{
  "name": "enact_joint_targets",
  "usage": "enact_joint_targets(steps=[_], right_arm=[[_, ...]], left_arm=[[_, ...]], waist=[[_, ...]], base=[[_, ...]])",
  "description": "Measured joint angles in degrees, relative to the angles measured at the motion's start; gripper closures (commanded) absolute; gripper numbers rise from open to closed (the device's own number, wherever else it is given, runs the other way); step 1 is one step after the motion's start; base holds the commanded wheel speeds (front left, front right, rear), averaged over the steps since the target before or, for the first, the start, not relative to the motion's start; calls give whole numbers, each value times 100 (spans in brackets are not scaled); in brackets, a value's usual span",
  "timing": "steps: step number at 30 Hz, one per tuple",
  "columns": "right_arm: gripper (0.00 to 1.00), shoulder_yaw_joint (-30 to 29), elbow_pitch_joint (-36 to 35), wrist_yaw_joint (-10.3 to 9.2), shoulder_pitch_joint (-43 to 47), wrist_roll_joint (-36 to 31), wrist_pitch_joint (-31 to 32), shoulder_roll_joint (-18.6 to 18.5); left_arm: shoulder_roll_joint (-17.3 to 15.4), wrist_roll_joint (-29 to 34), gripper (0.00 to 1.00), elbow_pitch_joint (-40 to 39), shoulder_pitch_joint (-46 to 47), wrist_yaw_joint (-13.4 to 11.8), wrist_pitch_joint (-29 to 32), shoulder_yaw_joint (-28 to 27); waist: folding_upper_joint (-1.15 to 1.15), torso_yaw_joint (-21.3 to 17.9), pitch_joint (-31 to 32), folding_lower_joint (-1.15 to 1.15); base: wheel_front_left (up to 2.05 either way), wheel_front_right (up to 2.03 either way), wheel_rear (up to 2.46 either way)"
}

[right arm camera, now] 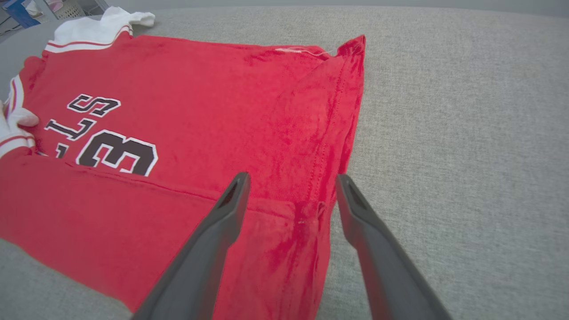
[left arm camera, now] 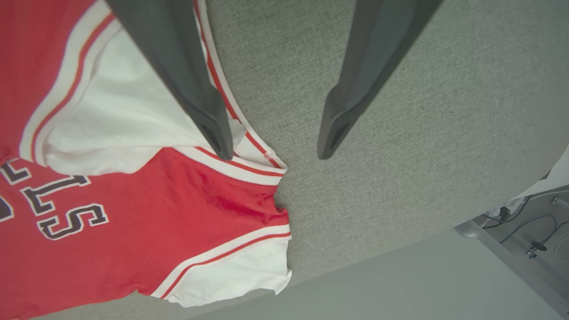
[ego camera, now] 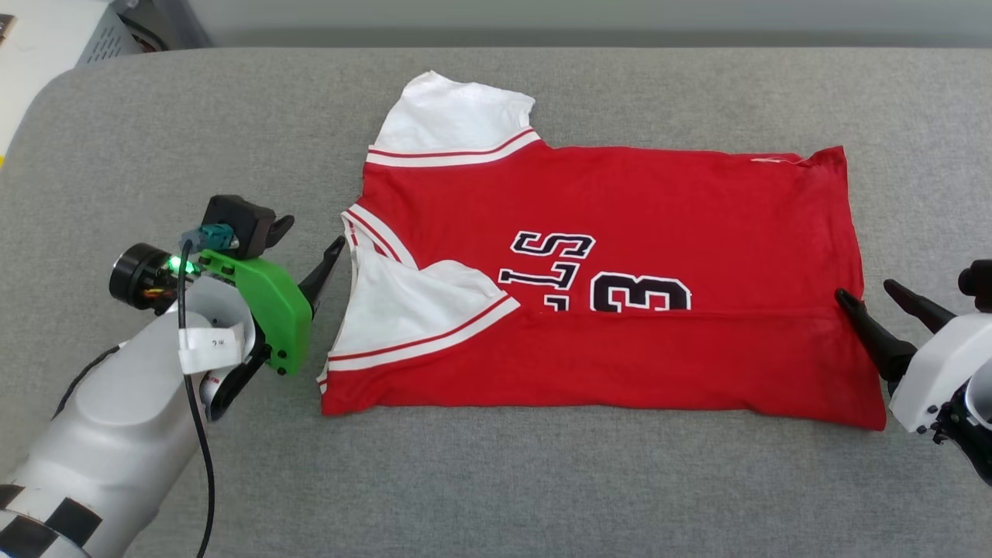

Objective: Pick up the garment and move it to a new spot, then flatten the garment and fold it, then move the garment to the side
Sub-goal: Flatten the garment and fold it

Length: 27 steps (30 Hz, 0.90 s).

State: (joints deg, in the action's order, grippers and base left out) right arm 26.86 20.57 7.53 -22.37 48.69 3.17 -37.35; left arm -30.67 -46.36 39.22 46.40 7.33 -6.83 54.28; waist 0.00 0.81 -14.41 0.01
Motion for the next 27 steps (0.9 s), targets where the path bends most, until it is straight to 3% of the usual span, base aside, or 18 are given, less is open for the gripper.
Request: enact_joint_targets(steps=[5, 11, 17, 27], right_arm=[[0, -131, -84, 0, 205, -13, -23, -3], [0, -267, -166, 0, 390, -94, 65, 38], [0, -350, -258, 0, 463, -165, 183, 119], [0, -416, -326, 0, 467, -209, 365, 259]], left_arm=[[-164, -292, 0, -378, 174, 0, 788, 126], [-319, -981, 0, -784, 249, 0, 2361, 265], [-412, -1479, 0, -1118, 249, 0, 3522, 519], [-422, -1759, 0, -991, 206, 0, 4326, 853]], waist=[[0, 90, 213, -1], [0, 171, 418, -1], [0, 140, 465, -1], [0, -4, 313, -1]], base=[[0, 0, 0], [0, 0, 0], [0, 0, 0], [0, 0, 0]])
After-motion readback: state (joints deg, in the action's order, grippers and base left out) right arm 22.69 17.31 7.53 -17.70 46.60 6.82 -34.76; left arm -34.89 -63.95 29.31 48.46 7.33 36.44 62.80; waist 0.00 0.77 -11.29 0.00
